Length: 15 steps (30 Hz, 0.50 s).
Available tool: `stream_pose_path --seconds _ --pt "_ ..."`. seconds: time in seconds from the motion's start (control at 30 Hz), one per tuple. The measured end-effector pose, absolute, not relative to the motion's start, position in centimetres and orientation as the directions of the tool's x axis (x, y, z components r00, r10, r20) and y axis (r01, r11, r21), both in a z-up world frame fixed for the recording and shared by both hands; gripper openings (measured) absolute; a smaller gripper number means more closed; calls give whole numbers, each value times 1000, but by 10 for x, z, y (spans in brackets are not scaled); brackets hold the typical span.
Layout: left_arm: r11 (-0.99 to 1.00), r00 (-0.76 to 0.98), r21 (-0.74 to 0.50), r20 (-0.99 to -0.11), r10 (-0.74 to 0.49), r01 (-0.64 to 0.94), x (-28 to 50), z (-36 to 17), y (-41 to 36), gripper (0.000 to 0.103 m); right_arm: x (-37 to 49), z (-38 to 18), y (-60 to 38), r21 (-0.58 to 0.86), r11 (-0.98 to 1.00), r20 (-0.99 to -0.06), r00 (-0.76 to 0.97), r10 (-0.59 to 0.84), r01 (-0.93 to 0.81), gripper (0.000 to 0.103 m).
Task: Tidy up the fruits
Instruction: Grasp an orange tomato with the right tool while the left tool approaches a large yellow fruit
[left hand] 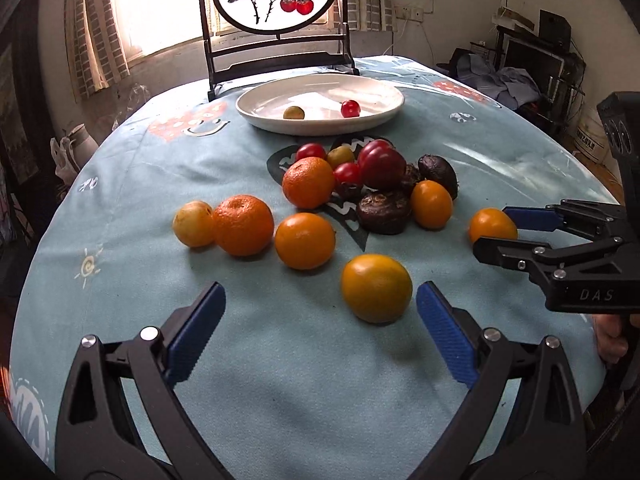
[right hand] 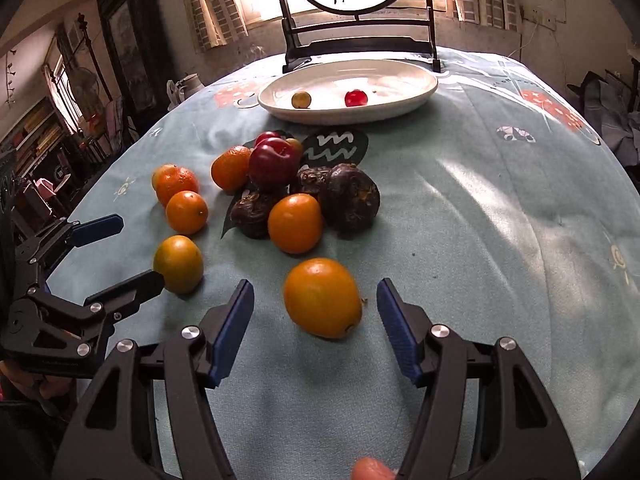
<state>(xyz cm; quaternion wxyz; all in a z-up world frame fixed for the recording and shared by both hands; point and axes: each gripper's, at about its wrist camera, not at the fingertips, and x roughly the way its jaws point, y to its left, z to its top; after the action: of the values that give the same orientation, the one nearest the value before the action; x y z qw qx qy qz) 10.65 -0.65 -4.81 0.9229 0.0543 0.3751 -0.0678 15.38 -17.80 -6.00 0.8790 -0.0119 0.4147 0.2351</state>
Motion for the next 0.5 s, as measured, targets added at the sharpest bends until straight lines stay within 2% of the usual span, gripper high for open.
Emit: stream_pose_path --seconds 0.27,0.43,0.47,0.5 --pt "983 717 60 -693 -83 172 104 -46 -10 98 157 -62 -174 147 894 -751 541 380 -424 63" --pt "986 705 25 -702 -101 166 107 -47 -5 98 160 -65 -172 150 893 -767 519 376 -425 47" --pt "986 704 20 -703 -103 165 108 -47 -4 98 161 -65 -174 159 895 -765 521 379 -418 41" --pt "986 702 14 -704 -107 165 108 -47 -3 98 162 -65 -177 172 896 -761 522 384 -409 41"
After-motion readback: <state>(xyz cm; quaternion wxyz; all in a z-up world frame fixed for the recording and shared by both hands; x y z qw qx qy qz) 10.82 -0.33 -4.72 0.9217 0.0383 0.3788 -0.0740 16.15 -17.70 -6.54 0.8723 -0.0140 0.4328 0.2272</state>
